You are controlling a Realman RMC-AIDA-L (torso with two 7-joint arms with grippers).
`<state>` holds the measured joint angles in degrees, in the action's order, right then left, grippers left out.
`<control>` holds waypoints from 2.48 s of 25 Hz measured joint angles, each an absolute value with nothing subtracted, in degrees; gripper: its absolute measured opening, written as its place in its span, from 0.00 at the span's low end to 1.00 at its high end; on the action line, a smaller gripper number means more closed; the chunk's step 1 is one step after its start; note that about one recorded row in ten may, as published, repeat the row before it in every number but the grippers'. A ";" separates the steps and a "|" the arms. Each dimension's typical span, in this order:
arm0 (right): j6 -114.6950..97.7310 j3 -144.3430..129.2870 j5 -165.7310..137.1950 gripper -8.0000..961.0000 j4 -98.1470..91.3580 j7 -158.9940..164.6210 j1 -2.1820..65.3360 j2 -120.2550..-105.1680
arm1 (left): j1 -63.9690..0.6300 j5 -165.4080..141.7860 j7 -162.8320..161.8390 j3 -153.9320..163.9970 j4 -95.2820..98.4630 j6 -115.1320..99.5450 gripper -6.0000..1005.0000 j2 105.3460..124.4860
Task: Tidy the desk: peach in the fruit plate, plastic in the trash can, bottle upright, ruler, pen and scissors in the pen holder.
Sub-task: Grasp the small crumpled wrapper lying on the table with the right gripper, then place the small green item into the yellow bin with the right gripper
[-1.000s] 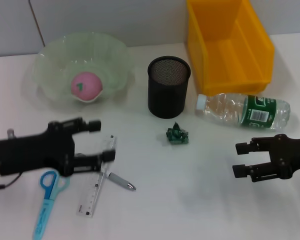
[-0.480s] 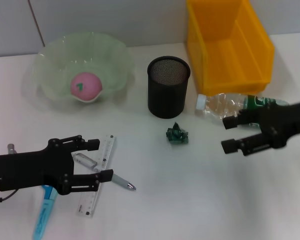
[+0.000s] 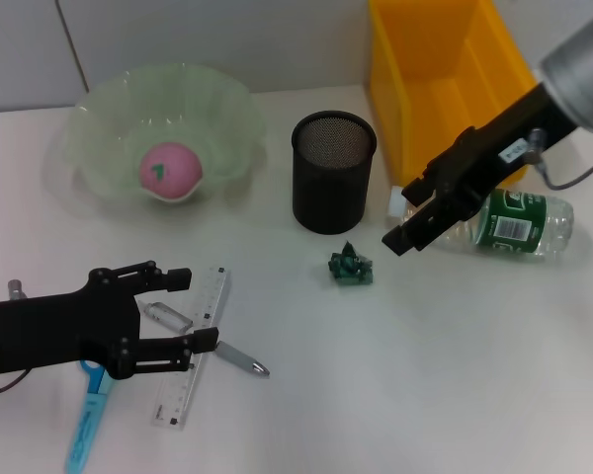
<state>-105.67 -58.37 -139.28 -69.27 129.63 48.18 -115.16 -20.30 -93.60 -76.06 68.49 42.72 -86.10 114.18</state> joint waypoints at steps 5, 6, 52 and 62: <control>-102.92 -63.82 -147.66 0.85 -68.17 132.85 52.49 -117.76 | -20.40 -93.60 -75.97 68.38 42.66 -85.85 0.82 114.21; -102.32 -64.40 -149.35 0.85 -67.65 133.06 53.19 -118.39 | -20.43 -93.61 -76.02 68.35 42.65 -85.80 0.82 114.20; -71.01 -82.25 -145.82 0.85 -39.12 135.11 58.26 -119.70 | -21.09 -93.60 -76.54 67.76 42.45 -85.60 0.80 115.05; -70.86 -82.53 -145.22 0.71 -39.05 134.96 57.75 -119.70 | -21.09 -93.60 -76.13 67.76 42.45 -85.60 0.80 115.05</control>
